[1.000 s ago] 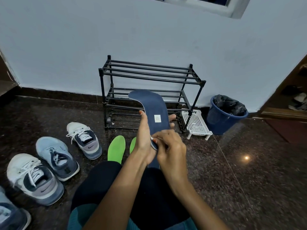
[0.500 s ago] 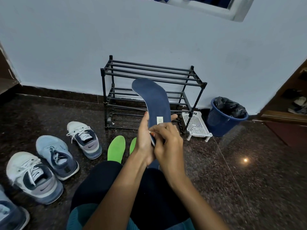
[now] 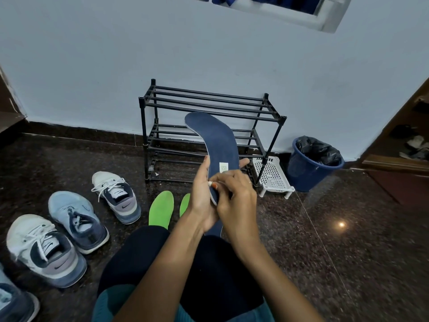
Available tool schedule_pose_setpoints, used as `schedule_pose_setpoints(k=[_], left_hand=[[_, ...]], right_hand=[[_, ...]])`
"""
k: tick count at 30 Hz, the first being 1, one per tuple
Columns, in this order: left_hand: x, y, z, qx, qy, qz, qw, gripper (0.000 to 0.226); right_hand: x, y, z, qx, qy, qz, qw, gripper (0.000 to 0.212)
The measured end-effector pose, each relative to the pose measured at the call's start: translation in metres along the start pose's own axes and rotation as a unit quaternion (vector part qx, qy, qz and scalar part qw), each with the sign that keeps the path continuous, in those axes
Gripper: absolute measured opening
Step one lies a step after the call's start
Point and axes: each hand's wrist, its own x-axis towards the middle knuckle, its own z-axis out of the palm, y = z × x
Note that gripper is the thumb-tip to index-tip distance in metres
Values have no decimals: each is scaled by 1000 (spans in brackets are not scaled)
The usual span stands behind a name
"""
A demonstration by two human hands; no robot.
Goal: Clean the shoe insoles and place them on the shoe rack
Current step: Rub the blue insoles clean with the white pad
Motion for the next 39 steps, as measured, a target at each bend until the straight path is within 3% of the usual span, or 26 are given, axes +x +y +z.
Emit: schedule_pose_setpoints(k=[14, 28, 39], left_hand=[[1, 1, -5, 18, 4, 24, 1000, 75], [-2, -1, 1, 36, -32, -3, 999, 70], [4, -2, -8, 47, -17, 17, 999, 69]], right_hand=[[-23, 7, -6, 26, -23, -10, 999, 17], [17, 19, -7, -101, 29, -4, 994, 9], [-20, 21, -15, -11, -38, -11, 999, 15]])
